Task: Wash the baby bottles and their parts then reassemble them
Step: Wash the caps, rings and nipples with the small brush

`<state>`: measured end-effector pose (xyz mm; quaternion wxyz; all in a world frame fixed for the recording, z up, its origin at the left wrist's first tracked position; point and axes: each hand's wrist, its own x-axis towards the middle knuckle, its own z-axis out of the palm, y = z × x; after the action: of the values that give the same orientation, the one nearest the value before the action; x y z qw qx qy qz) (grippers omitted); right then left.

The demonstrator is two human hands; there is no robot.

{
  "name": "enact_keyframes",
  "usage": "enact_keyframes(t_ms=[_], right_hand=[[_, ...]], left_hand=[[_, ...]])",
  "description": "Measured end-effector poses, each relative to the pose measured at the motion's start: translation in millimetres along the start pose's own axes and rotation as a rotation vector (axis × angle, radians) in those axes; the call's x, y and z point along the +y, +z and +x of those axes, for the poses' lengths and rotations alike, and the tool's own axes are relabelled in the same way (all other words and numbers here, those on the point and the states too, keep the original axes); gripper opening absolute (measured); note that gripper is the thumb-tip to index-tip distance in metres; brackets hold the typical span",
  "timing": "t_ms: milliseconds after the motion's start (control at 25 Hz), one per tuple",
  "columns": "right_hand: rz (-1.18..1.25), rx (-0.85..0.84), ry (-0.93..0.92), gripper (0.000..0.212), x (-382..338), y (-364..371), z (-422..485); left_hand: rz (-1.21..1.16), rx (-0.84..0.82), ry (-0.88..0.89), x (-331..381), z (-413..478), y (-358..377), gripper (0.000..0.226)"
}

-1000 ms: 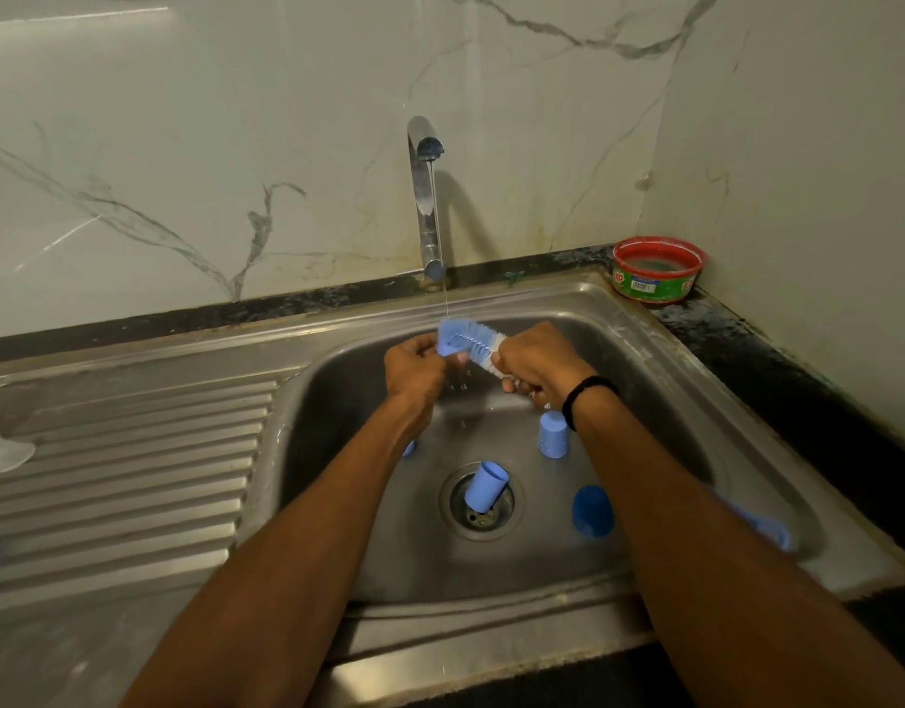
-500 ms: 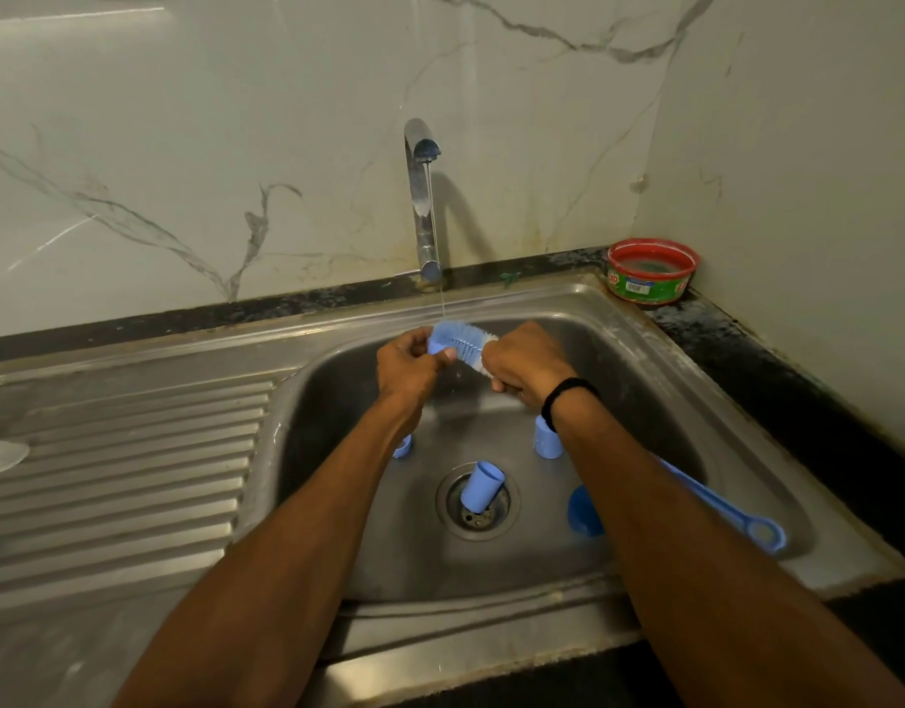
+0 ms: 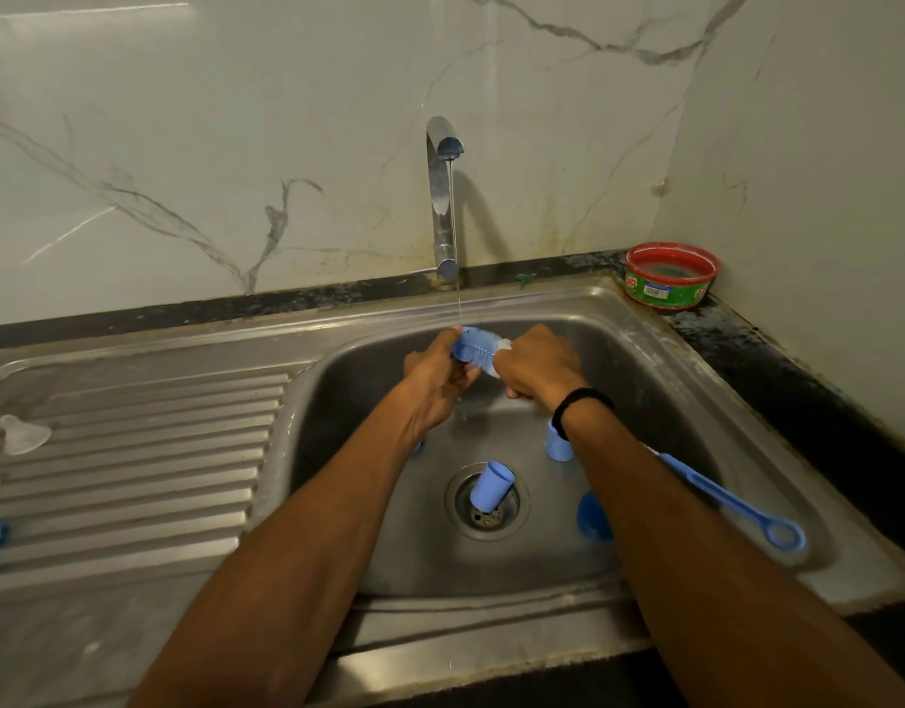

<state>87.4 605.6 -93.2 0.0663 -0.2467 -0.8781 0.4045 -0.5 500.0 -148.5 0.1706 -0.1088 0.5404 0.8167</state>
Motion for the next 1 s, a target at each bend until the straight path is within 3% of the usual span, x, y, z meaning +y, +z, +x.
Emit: enact_keyframes(t_ms=[160, 440, 760, 840, 1000], right_hand=[[0.051, -0.022, 0.037, 0.011, -1.0, -2.2, -1.9], [0.149, -0.075, 0.053, 0.006, -5.1, -1.0, -5.8], [0.167, -0.039, 0.079, 0.008, -3.1, 1.6, -3.2], [0.208, -0.05, 0.095, 0.011, -3.6, 1.8, -4.2], [0.112, 0.0, 0.076, 0.016, -3.9, -1.7, -5.9]], left_hand=[[0.034, -0.06, -0.015, 2.8, 0.2, -3.8, 0.042], [0.02, 0.038, 0.026, 4.5, 1.5, -4.1, 0.048], [0.029, -0.018, -0.006, 6.5, -4.2, -1.2, 0.046], [0.018, 0.041, 0.012, 7.1, -1.2, -2.5, 0.046], [0.024, -0.053, -0.057, 9.4, -9.6, -1.8, 0.045]])
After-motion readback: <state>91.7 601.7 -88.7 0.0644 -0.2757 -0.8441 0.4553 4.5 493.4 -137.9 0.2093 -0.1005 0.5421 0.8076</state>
